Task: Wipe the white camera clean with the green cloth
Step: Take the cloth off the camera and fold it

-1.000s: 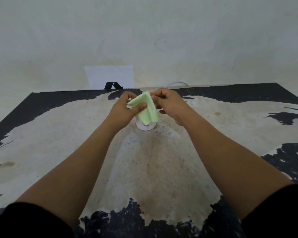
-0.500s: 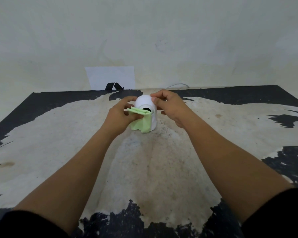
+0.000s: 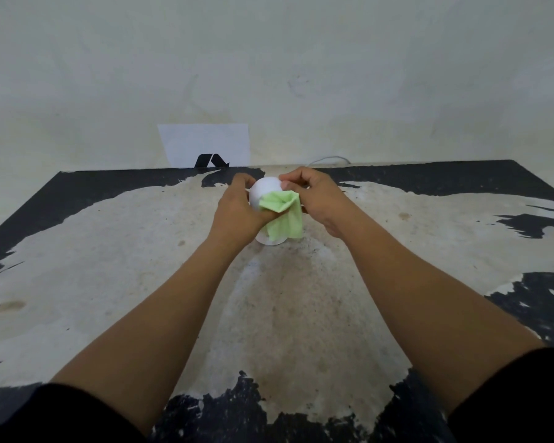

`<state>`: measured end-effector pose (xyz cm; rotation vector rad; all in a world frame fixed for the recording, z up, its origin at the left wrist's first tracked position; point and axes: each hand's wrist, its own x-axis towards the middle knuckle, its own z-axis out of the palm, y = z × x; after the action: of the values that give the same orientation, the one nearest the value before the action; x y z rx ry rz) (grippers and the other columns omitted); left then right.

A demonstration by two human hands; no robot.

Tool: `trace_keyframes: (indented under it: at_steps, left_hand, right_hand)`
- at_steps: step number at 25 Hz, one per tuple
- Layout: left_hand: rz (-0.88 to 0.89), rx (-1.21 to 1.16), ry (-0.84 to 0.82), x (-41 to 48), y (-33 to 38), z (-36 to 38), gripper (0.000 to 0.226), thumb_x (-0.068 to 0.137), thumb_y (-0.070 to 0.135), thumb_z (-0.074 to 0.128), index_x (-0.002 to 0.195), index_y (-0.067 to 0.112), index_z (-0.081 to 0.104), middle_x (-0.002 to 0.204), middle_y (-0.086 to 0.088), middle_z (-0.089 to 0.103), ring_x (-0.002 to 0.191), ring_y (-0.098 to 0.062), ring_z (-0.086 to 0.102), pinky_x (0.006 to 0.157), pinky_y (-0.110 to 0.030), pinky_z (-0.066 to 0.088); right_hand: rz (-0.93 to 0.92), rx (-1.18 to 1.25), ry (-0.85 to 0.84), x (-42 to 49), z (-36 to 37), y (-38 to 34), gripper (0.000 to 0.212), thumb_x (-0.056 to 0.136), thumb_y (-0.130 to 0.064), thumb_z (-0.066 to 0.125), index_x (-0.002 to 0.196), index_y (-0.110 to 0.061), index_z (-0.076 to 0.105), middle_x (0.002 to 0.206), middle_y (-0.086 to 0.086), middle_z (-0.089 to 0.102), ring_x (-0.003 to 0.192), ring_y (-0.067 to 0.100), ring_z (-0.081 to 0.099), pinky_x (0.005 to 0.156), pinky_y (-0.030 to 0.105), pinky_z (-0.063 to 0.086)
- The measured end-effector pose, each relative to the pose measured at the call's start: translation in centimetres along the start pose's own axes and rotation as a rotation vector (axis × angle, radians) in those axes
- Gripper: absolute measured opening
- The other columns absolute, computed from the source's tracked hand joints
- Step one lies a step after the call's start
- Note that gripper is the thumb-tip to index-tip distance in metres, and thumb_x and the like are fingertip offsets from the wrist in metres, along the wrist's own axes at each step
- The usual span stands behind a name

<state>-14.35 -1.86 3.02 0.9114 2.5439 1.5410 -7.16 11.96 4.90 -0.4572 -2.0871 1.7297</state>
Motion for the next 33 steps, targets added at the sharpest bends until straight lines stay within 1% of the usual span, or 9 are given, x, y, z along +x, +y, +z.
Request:
trace_keyframes:
  at_steps: [3, 6, 8, 12, 15, 19, 24, 29, 33]
  left_hand:
    - [-0.04, -0.061, 0.005, 0.0, 0.4, 0.2, 0.053, 0.069, 0.049, 0.075, 0.104, 0.021, 0.047, 0.095, 0.001, 0.061, 0.086, -0.016, 0.06, 0.071, -0.035, 0.051]
    - [-0.051, -0.184, -0.025, -0.2, -0.7, -0.5, 0.037, 0.076, 0.043, 0.071, 0.105, 0.028, 0.054, 0.098, 0.013, 0.062, 0.095, -0.014, 0.062, 0.077, -0.038, 0.055]
    - [-0.09, -0.312, -0.04, -0.4, -1.6, -1.0, 0.031, 0.079, 0.033, 0.071, 0.107, 0.027, 0.06, 0.104, 0.006, 0.065, 0.099, -0.02, 0.065, 0.076, -0.041, 0.059]
    - [-0.097, -0.283, 0.022, -1.3, -1.8, -1.2, 0.025, 0.078, 0.024, 0.074, 0.095, 0.013, 0.061, 0.088, -0.002, 0.064, 0.08, -0.021, 0.063, 0.067, -0.037, 0.059]
    - [-0.061, -0.161, -0.014, -2.5, -1.9, -0.7, 0.018, 0.08, 0.025, 0.07, 0.077, 0.011, 0.059, 0.068, -0.004, 0.058, 0.063, -0.018, 0.05, 0.062, -0.042, 0.048]
    - [-0.137, -0.348, -0.101, -5.3, -0.6, -0.4, 0.006, 0.086, 0.019, 0.064, 0.082, 0.014, 0.064, 0.083, -0.015, 0.066, 0.075, -0.025, 0.061, 0.075, -0.054, 0.054]
    - [-0.238, -0.633, -0.178, -8.3, 1.7, -0.2, 0.019, 0.092, 0.016, 0.055, 0.103, 0.008, 0.068, 0.108, -0.024, 0.069, 0.094, -0.034, 0.068, 0.089, -0.053, 0.053]
    - [-0.273, -0.796, -0.264, -10.9, 3.4, 0.6, 0.021, 0.095, 0.019, 0.05, 0.104, 0.009, 0.066, 0.105, -0.022, 0.069, 0.091, -0.031, 0.066, 0.08, -0.046, 0.056]
    - [-0.337, -0.828, -0.292, -11.8, 4.3, 1.2, 0.034, 0.098, 0.027, 0.044, 0.108, -0.001, 0.061, 0.11, -0.03, 0.067, 0.098, -0.046, 0.066, 0.081, -0.05, 0.056]
  right_hand:
    - [0.004, 0.004, -0.006, -0.2, -0.1, -0.2, 0.014, 0.091, -0.015, 0.059, 0.1, -0.018, 0.069, 0.094, -0.012, 0.065, 0.092, 0.012, 0.061, 0.086, 0.029, 0.054]
    - [-0.011, -0.024, -0.012, -0.5, -0.1, -0.3, 0.017, 0.092, -0.015, 0.058, 0.106, -0.016, 0.067, 0.094, -0.01, 0.063, 0.085, 0.01, 0.061, 0.062, 0.008, 0.048]
    - [-0.004, -0.037, -0.002, -0.5, -0.1, -0.2, 0.017, 0.092, -0.016, 0.058, 0.107, -0.017, 0.066, 0.096, -0.01, 0.063, 0.089, 0.012, 0.062, 0.054, 0.003, 0.043]
    - [0.01, -0.001, 0.002, -0.7, 0.1, -0.2, 0.017, 0.093, -0.016, 0.058, 0.107, -0.018, 0.066, 0.096, -0.011, 0.062, 0.092, 0.014, 0.062, 0.06, 0.009, 0.044]
    - [0.025, -0.005, 0.0, -1.2, 0.0, -0.2, 0.02, 0.093, -0.014, 0.057, 0.11, -0.018, 0.066, 0.1, -0.009, 0.063, 0.095, 0.013, 0.061, 0.069, 0.014, 0.044]
    - [-0.083, -0.102, 0.205, -4.1, 0.0, -0.8, 0.018, 0.092, -0.02, 0.055, 0.104, -0.022, 0.069, 0.104, -0.006, 0.067, 0.095, 0.009, 0.059, 0.085, 0.025, 0.047]
    - [-0.163, 0.049, 0.126, -11.9, -0.3, -1.3, 0.014, 0.093, -0.015, 0.055, 0.089, -0.013, 0.068, 0.064, -0.001, 0.061, 0.058, 0.009, 0.055, 0.06, 0.024, 0.051]
    - [-0.15, -0.149, 0.094, -14.8, -0.5, 1.0, 0.014, 0.093, -0.026, 0.055, 0.095, -0.024, 0.069, 0.08, -0.008, 0.067, 0.071, 0.009, 0.061, 0.07, 0.036, 0.058]
    - [-0.151, -0.218, 0.151, -15.6, -1.1, 1.5, 0.008, 0.088, -0.029, 0.061, 0.092, -0.025, 0.067, 0.087, -0.004, 0.066, 0.073, 0.007, 0.058, 0.068, 0.029, 0.053]
